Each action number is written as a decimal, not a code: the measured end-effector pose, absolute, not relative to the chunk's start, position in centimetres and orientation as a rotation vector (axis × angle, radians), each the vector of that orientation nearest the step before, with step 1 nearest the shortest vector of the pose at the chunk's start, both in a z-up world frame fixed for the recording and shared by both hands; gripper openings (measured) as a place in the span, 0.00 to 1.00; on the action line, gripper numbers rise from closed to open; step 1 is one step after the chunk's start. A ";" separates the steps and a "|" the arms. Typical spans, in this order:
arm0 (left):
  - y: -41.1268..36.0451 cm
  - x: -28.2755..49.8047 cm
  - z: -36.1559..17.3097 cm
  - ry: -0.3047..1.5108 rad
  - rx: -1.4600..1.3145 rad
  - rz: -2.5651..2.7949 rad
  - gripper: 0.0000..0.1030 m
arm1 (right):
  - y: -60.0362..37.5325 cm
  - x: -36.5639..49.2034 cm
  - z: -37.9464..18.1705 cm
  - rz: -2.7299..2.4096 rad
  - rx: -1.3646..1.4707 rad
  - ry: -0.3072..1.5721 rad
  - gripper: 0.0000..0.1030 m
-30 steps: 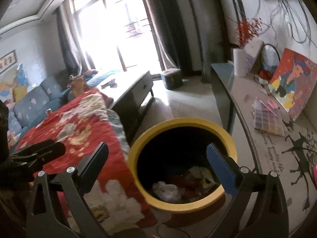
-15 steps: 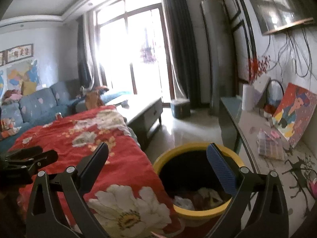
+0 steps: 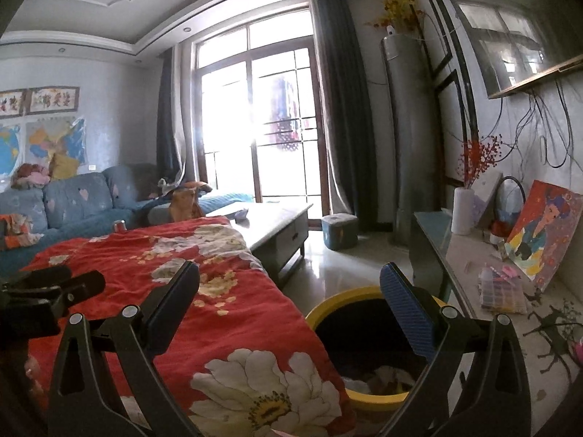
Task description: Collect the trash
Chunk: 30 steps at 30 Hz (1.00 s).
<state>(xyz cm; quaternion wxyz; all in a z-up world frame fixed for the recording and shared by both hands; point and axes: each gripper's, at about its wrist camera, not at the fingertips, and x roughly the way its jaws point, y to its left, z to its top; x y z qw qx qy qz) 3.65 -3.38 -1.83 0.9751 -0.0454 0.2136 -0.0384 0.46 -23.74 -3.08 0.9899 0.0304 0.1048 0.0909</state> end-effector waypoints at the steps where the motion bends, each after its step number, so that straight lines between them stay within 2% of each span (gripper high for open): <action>1: -3.3 3.8 -1.9 0.431 -0.093 -0.079 0.89 | -23.8 0.5 -3.0 0.184 0.061 0.210 0.94; 30: -3.2 3.7 -1.9 0.435 -0.095 -0.077 0.89 | -23.6 0.5 -3.5 0.164 0.067 0.225 0.94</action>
